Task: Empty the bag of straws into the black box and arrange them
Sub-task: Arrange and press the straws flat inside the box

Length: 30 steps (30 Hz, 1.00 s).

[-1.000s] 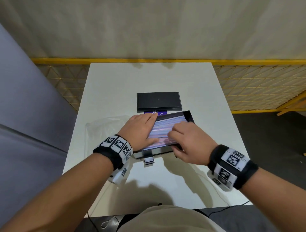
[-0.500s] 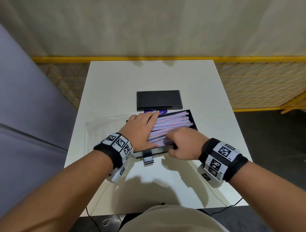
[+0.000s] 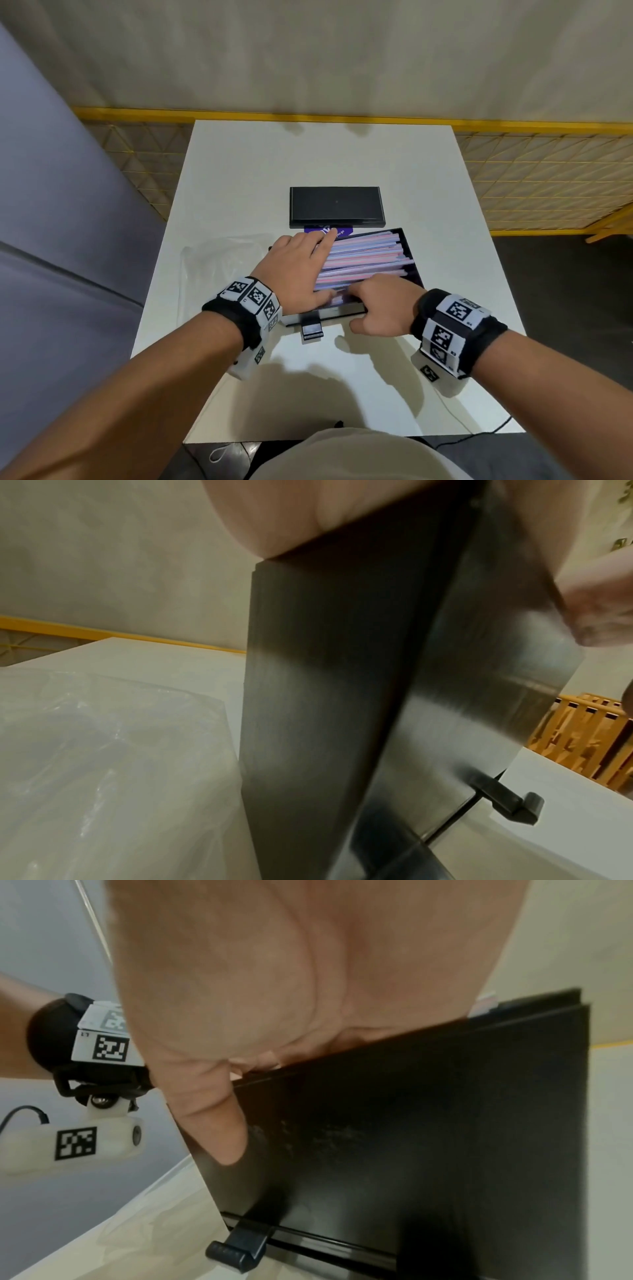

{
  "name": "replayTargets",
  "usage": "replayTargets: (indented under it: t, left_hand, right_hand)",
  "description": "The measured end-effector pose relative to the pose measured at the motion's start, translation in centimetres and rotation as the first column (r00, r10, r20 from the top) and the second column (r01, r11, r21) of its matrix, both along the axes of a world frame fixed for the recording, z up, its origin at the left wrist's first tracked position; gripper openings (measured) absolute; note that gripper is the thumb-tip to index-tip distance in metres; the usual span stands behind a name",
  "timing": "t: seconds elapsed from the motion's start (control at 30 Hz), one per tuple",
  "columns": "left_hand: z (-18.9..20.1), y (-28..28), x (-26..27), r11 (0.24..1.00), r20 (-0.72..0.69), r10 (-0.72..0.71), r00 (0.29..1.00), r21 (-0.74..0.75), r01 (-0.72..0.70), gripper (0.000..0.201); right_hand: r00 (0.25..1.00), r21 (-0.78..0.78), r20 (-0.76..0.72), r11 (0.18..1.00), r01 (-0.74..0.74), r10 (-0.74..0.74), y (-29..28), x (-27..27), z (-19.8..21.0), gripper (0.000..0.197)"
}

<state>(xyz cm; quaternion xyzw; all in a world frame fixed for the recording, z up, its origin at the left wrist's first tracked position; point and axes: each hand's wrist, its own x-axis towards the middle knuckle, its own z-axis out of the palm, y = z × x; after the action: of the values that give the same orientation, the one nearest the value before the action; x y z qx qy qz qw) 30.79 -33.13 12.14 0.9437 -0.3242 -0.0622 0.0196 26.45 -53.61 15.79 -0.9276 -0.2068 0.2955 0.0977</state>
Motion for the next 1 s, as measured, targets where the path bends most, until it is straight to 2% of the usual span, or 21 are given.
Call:
replayTargets:
  t: [0.13,0.27,0.37,0.5,0.63,0.8,1.0]
  left_hand:
    - [0.0,-0.1,0.0,0.999,0.013,-0.013,1.0,0.05,0.013,0.123]
    - [-0.4,-0.5,0.0,0.987,0.061,-0.017,0.998,0.161,0.006,0.129]
    - [-0.3,-0.8,-0.2,0.977,0.058,-0.005,0.998,0.215,-0.007,0.134]
    - [0.0,-0.8,-0.2,0.984,0.028,0.016,0.999,0.174,-0.021,0.125]
    - [0.0,-0.4,0.0,0.995,-0.016,0.015,1.0,0.1,-0.014,0.118]
    - [-0.2,0.0,0.1,1.0,-0.05,0.008,0.999,-0.01,-0.009,0.112]
    - [-0.1,0.1,0.1,0.999,-0.045,0.003,0.999,-0.046,-0.005,0.111]
  right_hand:
    - [0.998,0.006,0.057,1.0,-0.019,0.019,-0.6,-0.4,-0.4,0.036]
    - [0.998,0.061,0.044,0.998,0.03,-0.033,-1.0,-0.4,0.5,0.034]
    - [1.0,0.006,0.025,1.0,0.004,-0.004,-0.6,-0.2,0.7,0.039]
    - [0.998,-0.116,-0.021,0.991,-0.06,0.058,0.6,-0.2,0.0,0.036]
    - [0.997,-0.079,0.071,0.996,-0.029,0.035,0.3,-0.5,-0.7,0.043]
    - [0.986,-0.058,0.156,0.997,-0.053,0.062,0.2,-0.7,-1.1,0.041]
    - [0.998,-0.069,0.055,0.997,-0.038,0.042,0.6,0.0,-1.3,0.043]
